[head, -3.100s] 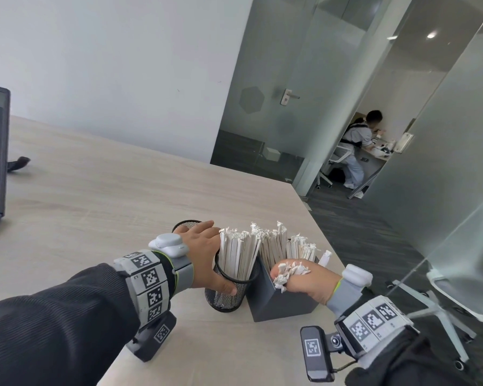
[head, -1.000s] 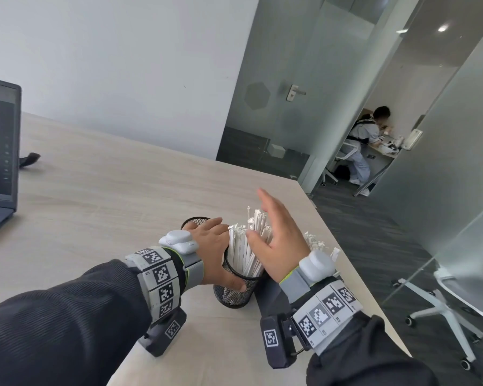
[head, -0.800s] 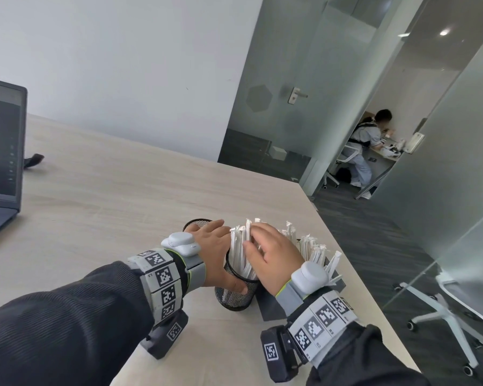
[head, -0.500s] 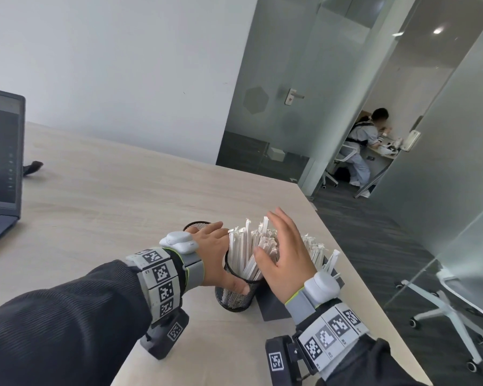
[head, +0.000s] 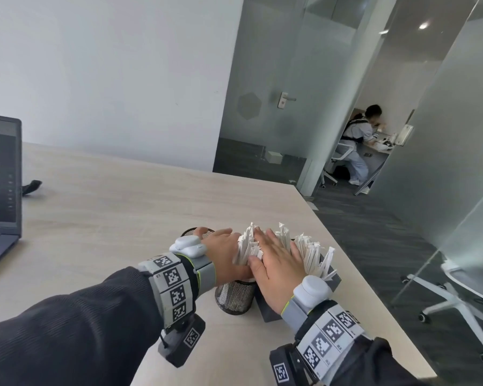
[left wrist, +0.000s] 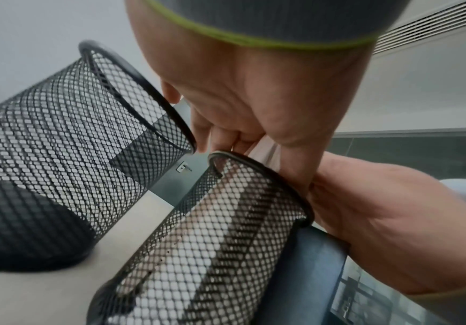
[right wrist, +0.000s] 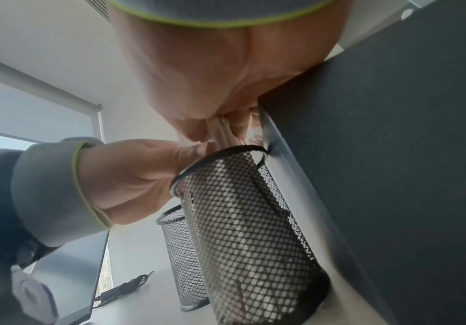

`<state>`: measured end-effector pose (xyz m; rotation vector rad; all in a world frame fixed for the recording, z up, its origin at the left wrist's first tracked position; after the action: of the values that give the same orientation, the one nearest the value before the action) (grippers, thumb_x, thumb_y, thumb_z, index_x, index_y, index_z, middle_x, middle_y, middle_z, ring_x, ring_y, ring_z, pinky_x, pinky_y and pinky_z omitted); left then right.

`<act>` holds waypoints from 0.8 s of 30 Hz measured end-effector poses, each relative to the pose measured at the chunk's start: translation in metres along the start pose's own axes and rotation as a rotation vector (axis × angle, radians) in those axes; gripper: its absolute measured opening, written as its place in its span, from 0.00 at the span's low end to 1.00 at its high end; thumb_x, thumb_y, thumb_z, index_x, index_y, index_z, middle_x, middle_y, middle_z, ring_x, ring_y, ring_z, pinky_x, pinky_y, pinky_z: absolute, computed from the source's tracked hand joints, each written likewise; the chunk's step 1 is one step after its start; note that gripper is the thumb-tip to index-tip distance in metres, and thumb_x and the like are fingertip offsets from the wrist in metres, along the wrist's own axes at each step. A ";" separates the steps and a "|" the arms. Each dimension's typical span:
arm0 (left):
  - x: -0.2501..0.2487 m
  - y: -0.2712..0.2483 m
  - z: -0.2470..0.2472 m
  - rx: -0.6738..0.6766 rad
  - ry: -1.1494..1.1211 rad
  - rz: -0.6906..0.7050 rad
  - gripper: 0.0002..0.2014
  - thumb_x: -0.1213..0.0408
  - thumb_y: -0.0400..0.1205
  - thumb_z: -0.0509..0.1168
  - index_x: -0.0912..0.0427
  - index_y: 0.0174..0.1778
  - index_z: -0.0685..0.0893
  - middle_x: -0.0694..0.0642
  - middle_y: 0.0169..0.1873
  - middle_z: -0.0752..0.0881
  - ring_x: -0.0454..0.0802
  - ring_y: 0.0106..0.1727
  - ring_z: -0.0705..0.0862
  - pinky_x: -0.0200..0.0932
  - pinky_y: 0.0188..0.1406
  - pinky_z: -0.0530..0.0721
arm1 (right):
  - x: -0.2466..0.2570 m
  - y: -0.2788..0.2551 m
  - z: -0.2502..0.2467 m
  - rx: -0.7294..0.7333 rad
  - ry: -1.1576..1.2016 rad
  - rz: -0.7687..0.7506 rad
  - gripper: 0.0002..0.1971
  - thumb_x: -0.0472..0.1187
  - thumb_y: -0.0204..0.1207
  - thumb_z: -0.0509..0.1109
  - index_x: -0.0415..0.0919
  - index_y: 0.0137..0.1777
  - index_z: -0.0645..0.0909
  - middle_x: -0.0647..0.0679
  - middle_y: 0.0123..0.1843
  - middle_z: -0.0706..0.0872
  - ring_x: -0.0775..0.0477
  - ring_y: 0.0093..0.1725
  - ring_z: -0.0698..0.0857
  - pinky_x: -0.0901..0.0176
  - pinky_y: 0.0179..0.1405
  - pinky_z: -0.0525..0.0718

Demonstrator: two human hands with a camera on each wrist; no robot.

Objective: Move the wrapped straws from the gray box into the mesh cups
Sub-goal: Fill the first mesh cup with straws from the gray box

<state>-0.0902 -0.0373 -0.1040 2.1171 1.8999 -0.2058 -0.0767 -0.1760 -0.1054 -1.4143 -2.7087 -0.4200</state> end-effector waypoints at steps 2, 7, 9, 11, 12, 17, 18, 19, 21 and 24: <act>0.001 0.000 0.003 -0.078 -0.035 -0.001 0.21 0.36 0.77 0.60 0.43 0.60 0.77 0.38 0.56 0.83 0.40 0.73 0.75 0.60 0.75 0.54 | 0.001 0.000 -0.002 -0.014 0.019 -0.009 0.28 0.52 0.88 0.48 0.52 0.87 0.49 0.58 0.88 0.55 0.60 0.86 0.46 0.45 0.85 0.41; 0.016 0.003 0.004 -0.148 -0.051 -0.064 0.28 0.31 0.72 0.62 0.43 0.59 0.67 0.40 0.43 0.85 0.45 0.58 0.85 0.54 0.77 0.60 | 0.000 -0.002 -0.006 -0.046 0.057 -0.036 0.32 0.57 0.86 0.51 0.54 0.87 0.47 0.58 0.87 0.57 0.58 0.87 0.49 0.45 0.85 0.45; 0.024 0.002 0.002 -0.121 -0.068 -0.093 0.37 0.26 0.62 0.62 0.39 0.63 0.62 0.38 0.41 0.85 0.50 0.55 0.85 0.56 0.72 0.69 | -0.007 -0.002 -0.009 -0.096 0.107 0.016 0.39 0.63 0.80 0.59 0.55 0.87 0.47 0.57 0.87 0.58 0.54 0.86 0.54 0.45 0.84 0.54; 0.029 0.000 0.000 -0.082 -0.145 -0.105 0.47 0.25 0.57 0.66 0.33 0.70 0.57 0.35 0.55 0.84 0.51 0.60 0.82 0.53 0.70 0.71 | -0.017 -0.003 -0.014 -0.179 0.158 0.078 0.45 0.68 0.72 0.67 0.57 0.85 0.53 0.56 0.83 0.67 0.51 0.82 0.65 0.44 0.77 0.67; 0.030 0.000 -0.001 -0.076 -0.195 -0.085 0.50 0.27 0.57 0.70 0.32 0.73 0.54 0.36 0.62 0.82 0.50 0.64 0.81 0.51 0.71 0.69 | -0.022 -0.004 -0.016 -0.224 0.159 0.098 0.44 0.69 0.68 0.69 0.58 0.83 0.58 0.56 0.78 0.73 0.50 0.77 0.71 0.44 0.72 0.71; 0.025 0.001 -0.002 -0.106 -0.372 0.062 0.52 0.30 0.63 0.72 0.33 0.81 0.53 0.41 0.77 0.73 0.44 0.73 0.77 0.48 0.72 0.76 | -0.027 -0.006 -0.020 -0.343 0.213 0.042 0.23 0.58 0.67 0.74 0.61 0.63 0.77 0.59 0.39 0.80 0.57 0.42 0.80 0.48 0.52 0.75; 0.022 0.001 -0.001 -0.096 -0.350 0.087 0.49 0.30 0.67 0.70 0.35 0.83 0.56 0.41 0.79 0.71 0.44 0.75 0.76 0.46 0.73 0.75 | -0.024 -0.005 -0.017 -0.325 0.232 0.008 0.20 0.55 0.68 0.74 0.61 0.61 0.77 0.60 0.37 0.82 0.58 0.40 0.81 0.47 0.54 0.77; 0.018 0.001 -0.001 -0.085 -0.301 0.106 0.48 0.27 0.68 0.66 0.38 0.83 0.59 0.41 0.80 0.70 0.44 0.76 0.75 0.45 0.73 0.74 | -0.021 -0.005 -0.014 -0.299 0.253 -0.030 0.18 0.53 0.68 0.71 0.61 0.60 0.77 0.62 0.37 0.85 0.58 0.42 0.83 0.45 0.56 0.79; 0.014 0.004 0.000 -0.070 -0.213 0.115 0.49 0.23 0.64 0.56 0.38 0.83 0.61 0.40 0.80 0.70 0.43 0.76 0.74 0.47 0.74 0.72 | -0.017 -0.005 -0.010 -0.235 0.364 -0.094 0.17 0.49 0.70 0.68 0.62 0.60 0.78 0.65 0.43 0.87 0.57 0.49 0.86 0.44 0.59 0.81; 0.020 0.008 0.001 -0.066 -0.229 0.075 0.47 0.24 0.64 0.62 0.32 0.80 0.58 0.41 0.78 0.73 0.46 0.75 0.76 0.52 0.73 0.74 | -0.030 -0.007 -0.012 -0.264 0.605 -0.013 0.19 0.33 0.75 0.67 0.60 0.56 0.81 0.59 0.48 0.88 0.59 0.51 0.86 0.60 0.57 0.82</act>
<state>-0.0799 -0.0189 -0.1099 2.0213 1.6719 -0.3489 -0.0659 -0.2067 -0.1007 -1.0781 -2.2241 -1.0439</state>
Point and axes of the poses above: each hand's wrist, its own y-axis towards the middle knuckle, its own z-axis out of the palm, x = y × z, the point moved 4 cm from there along y, towards the middle knuckle
